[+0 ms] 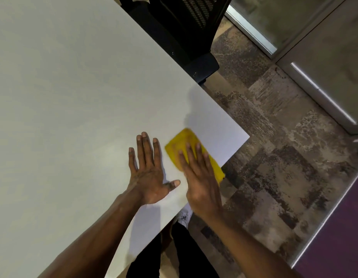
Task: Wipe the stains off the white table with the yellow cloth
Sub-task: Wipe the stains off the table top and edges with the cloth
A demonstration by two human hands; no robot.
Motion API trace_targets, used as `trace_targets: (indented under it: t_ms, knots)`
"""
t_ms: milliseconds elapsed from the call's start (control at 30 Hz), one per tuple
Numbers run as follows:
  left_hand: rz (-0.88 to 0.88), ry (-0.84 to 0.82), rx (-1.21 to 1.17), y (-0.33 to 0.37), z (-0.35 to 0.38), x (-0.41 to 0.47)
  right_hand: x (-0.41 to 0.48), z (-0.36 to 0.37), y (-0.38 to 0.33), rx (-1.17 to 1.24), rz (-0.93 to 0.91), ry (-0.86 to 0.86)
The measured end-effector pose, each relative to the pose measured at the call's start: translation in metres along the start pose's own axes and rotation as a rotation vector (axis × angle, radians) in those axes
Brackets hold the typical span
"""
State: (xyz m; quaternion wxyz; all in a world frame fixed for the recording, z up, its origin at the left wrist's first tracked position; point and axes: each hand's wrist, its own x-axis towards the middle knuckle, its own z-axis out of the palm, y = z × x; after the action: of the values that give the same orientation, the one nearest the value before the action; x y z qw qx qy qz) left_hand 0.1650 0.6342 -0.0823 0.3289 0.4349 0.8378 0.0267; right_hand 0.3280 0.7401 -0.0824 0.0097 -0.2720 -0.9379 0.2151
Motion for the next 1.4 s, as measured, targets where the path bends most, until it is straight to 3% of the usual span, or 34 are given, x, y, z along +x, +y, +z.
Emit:
trace_targets:
  t_ms: [167, 333, 433, 600, 733, 867, 1233, 1333, 1400]
  knots:
    - [0.118, -0.019, -0.012, -0.018, -0.011, -0.010, -0.025, -0.007, 0.019, -0.052, -0.003, -0.012]
    - [0.207, -0.005, 0.075, -0.052, -0.015, -0.029, 0.064, -0.033, 0.053, -0.049, 0.283, 0.065]
    - [0.231, -0.017, 0.082, -0.063, -0.013, -0.035, 0.099, -0.026, 0.037, -0.067, 0.392, 0.107]
    - [0.275, -0.028, 0.041, -0.067, -0.013, -0.032, 0.048, 0.012, -0.018, -0.030, 0.078, 0.034]
    - [0.281, -0.009, 0.020, -0.068, -0.012, -0.034, -0.048, 0.051, -0.065, 0.063, 0.041, 0.090]
    - [0.260, -0.016, 0.044, -0.067, -0.011, -0.033, -0.079, 0.047, -0.056, 0.044, -0.006, -0.013]
    - [0.207, -0.055, 0.075, -0.065, -0.012, -0.030, 0.073, -0.030, 0.056, 0.028, 0.470, 0.162]
    - [0.191, -0.062, 0.115, -0.063, -0.015, -0.031, 0.068, -0.017, 0.026, 0.005, 0.459, 0.192]
    - [0.182, -0.069, 0.126, -0.062, -0.017, -0.032, 0.045, 0.001, -0.006, 0.010, 0.353, 0.159]
